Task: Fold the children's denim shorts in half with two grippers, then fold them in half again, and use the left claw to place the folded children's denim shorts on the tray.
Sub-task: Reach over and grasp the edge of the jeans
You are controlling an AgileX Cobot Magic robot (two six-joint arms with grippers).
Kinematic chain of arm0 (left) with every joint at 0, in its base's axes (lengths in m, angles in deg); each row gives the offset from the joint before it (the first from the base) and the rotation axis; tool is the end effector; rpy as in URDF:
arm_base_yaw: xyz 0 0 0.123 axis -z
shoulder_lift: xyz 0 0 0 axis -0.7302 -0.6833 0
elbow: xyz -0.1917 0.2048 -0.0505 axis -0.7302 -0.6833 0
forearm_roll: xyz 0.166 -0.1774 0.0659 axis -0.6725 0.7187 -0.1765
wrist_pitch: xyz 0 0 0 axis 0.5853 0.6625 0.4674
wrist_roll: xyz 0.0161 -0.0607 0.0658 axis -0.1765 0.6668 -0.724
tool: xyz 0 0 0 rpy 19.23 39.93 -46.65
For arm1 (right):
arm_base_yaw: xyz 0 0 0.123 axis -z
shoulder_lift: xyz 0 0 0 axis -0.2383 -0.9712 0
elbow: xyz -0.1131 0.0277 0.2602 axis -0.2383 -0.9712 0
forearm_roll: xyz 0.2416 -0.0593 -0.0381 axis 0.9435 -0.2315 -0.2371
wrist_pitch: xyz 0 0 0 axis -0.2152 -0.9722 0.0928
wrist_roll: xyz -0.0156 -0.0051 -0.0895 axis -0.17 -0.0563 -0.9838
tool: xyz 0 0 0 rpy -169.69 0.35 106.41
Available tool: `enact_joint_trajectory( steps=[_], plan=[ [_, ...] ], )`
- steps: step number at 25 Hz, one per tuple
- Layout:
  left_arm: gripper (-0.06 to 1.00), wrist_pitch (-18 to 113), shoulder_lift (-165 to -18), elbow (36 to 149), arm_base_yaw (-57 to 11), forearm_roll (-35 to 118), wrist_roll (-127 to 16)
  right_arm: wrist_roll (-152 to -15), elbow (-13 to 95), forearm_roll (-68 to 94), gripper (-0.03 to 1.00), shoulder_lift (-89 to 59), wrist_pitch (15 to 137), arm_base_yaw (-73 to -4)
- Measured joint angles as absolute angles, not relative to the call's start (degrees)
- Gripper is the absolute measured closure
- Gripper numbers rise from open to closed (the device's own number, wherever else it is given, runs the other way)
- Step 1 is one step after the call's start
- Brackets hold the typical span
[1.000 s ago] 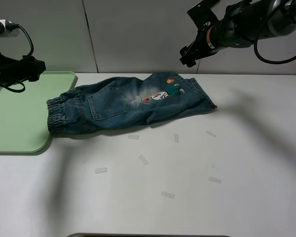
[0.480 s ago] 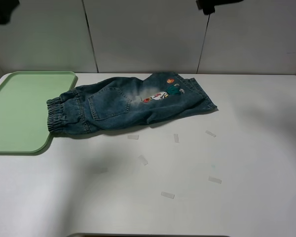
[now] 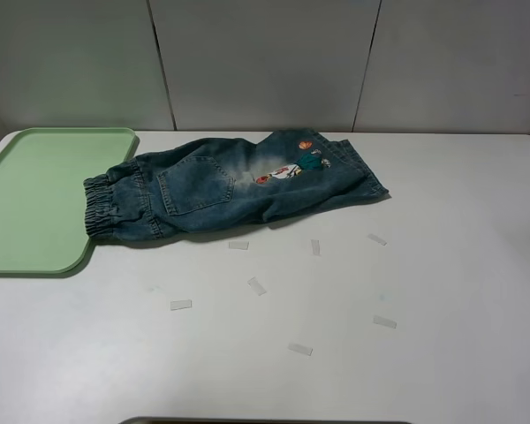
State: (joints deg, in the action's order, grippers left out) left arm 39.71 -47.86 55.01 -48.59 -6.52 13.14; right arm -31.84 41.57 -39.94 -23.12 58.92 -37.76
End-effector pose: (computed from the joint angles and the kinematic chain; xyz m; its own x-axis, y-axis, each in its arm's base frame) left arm 0.0925 -0.0007 0.4244 0.3485 0.0188 -0.9371 0.0027 0.9998 0.0211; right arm 0.3103 0.1065 0.4292 -0.1941 -0.3279 -0.9245 -0.1572 0.9407 -0.3006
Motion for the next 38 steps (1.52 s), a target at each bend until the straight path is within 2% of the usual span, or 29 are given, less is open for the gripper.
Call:
enact_joint_trajectory(
  steps=[7,11,15,21,29,38],
  plan=[
    [0.16,66.97,-30.07,55.16,-48.26,-5.96,9.22,-34.15,41.57,-38.57,0.27,-15.42,51.14,-45.72],
    [0.16,81.05,-25.06,56.98,-45.41,1.09,6.01,-34.26,41.57,-38.43,0.27,-11.75,49.41,-49.80],
    [0.16,90.00,-23.50,58.21,-41.57,11.65,-5.95,-34.26,41.58,-38.43,0.27,-7.69,47.68,-53.38],
    [0.16,98.75,-23.43,58.37,-35.69,20.95,-20.00,-34.28,41.58,-38.37,0.27,-1.44,41.60,-57.72],
    [0.11,109.70,-23.43,56.96,-30.79,21.49,-20.67,-34.46,41.63,-37.07,0.27,5.83,34.25,-60.01],
    [0.09,109.79,-23.49,43.19,-30.38,25.33,-19.19,-34.46,41.73,-32.12,0.27,7.61,30.87,-60.01]
  ],
)
